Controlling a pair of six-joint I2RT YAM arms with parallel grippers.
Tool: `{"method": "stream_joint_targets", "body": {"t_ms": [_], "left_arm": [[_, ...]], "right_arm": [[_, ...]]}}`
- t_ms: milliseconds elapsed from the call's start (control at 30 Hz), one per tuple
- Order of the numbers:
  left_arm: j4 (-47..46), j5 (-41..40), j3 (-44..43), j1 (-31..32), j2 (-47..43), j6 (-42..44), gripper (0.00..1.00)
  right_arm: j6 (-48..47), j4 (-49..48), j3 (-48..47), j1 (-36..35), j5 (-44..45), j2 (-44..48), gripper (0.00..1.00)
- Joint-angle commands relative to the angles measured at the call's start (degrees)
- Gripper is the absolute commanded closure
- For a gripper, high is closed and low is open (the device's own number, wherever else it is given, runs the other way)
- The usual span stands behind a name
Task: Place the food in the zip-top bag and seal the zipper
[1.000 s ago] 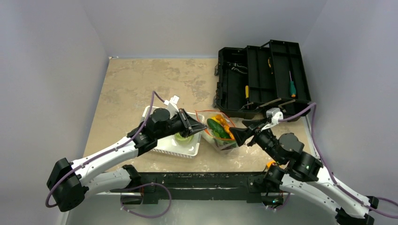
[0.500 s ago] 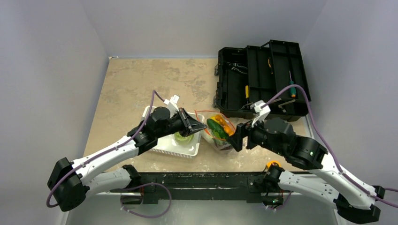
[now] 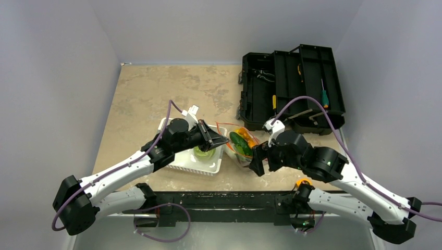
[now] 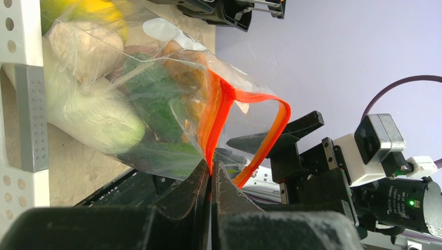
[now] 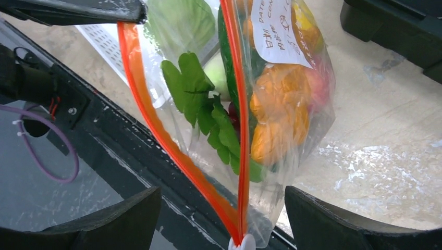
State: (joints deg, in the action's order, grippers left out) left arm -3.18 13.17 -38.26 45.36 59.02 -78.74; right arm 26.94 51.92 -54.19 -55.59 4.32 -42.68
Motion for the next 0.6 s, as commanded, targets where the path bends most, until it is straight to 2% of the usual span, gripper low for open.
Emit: {"method": "stream_joint_targets", "body": {"t_ms": [0,100,200,333,533,567], "left_arm": [[-2.74,0.48,-2.15,-0.62,-0.25,0.13,1.0],[-2.9,0.86,-2.63,-0.79,0.1,-0.27,1.0],[-2.95,1.17,-3.14,-0.93,0.28,-0.69,1.0],[-3.0,1.7,-4.4,-1.06,0.16,-0.74,1.0],[-2.02,1.04,-5.36,-1.06,-0.91,-0.17,1.0],[-1.85,0.81,-5.34,-1.07,-1.03,-0.23,1.0]], "right_arm": [[-0.39,-1.07,-1.36,-0.46,4.35,-2.39,0.12],[-0.14,-0.98,-2.48,-1.12,7.43,-4.97,0.2],[-0.89,-1.02,-2.9,-1.37,9.29,-6.45,0.36],[-2.06,-2.05,-2.97,-1.47,9.64,-5.82,0.47],[-1.85,-5.54,-2.27,-1.49,10.88,-1.51,0.56],[-1.73,-6.39,-2.02,-1.5,11.01,-1.08,0.6]]}}
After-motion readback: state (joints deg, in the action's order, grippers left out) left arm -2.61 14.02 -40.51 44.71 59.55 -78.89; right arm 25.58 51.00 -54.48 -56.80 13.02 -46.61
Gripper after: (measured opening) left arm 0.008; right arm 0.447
